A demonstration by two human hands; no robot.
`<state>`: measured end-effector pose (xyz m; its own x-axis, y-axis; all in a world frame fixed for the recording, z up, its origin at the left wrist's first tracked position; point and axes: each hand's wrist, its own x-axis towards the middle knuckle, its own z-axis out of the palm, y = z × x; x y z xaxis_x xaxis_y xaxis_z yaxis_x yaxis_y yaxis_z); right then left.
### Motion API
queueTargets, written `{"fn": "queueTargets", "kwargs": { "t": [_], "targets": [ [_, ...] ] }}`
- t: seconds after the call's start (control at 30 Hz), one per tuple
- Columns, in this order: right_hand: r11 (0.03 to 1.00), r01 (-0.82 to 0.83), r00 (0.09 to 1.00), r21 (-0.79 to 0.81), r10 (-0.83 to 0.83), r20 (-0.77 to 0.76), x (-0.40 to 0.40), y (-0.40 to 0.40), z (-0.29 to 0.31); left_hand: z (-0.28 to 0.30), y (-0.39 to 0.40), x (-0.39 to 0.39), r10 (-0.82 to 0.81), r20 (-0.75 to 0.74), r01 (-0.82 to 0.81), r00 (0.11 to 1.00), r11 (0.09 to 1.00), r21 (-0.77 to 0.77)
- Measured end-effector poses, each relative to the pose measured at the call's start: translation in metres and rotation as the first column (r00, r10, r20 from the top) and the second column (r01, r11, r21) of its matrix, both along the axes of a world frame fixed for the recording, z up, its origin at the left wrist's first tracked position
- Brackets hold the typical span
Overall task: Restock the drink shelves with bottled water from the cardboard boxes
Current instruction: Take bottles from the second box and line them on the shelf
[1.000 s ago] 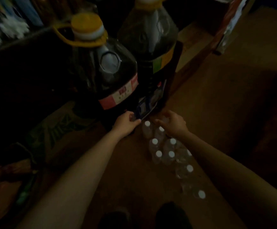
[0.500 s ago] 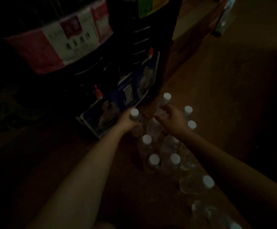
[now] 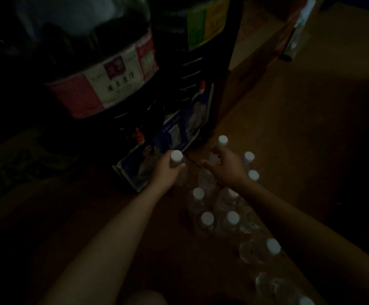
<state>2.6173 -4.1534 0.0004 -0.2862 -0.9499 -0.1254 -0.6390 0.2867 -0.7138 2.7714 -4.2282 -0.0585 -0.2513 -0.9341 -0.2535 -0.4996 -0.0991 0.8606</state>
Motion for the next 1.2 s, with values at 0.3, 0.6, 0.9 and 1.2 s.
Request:
{"fn": "queueTargets", "kwargs": {
  "t": [0.3,0.6,0.9,1.2],
  "targets": [
    [0.985,-0.131,0.991,0.117,0.131,0.006,0.011,0.005,0.165,0.205,-0.001,0.02,-0.018,-0.094,0.006,0.995,0.992,-0.13],
    [0.974,-0.153,0.987,0.167,0.142,0.074,0.012,0.029,0.381,0.472,0.026,0.032,-0.035,-0.315,0.008,0.949,0.996,-0.086],
    [0.964,-0.262,0.929,0.033,0.243,0.278,0.034,0.032,0.587,0.725,0.039,0.048,-0.02,-0.398,-0.026,0.917,0.994,-0.11],
    [0.914,-0.373,0.875,-0.157,0.403,0.268,0.094,0.001,0.705,0.846,0.041,0.113,0.074,-0.456,-0.176,0.887,0.967,-0.183]
  ]
}}
